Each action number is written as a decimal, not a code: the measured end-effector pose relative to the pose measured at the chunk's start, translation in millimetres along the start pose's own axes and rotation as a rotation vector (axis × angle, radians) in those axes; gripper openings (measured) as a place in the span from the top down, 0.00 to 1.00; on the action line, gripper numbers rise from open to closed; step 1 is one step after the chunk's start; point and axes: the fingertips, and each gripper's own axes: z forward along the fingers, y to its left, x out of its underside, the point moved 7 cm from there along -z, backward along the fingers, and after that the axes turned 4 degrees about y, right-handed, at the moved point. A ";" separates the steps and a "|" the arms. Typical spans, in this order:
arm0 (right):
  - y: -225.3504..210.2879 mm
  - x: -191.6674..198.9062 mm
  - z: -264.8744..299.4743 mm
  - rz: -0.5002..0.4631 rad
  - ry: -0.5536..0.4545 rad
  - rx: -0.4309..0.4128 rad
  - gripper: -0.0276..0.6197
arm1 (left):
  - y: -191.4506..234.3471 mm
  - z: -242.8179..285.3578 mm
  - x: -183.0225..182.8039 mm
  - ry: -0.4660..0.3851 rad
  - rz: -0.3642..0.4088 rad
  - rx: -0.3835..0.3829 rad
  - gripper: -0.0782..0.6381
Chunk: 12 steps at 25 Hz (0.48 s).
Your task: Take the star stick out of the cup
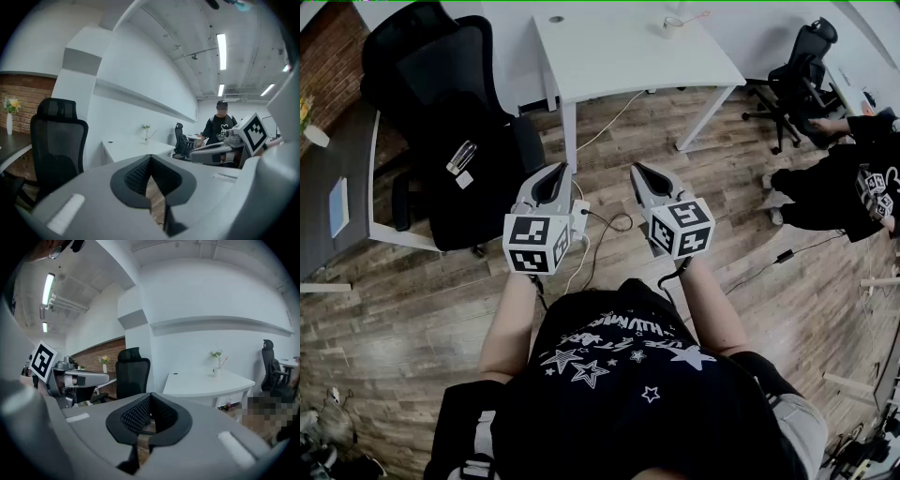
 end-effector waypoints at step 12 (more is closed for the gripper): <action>-9.6 4.0 10.6 0.022 0.014 -0.003 0.93 | 2.7 10.7 9.5 0.020 -0.033 0.002 0.89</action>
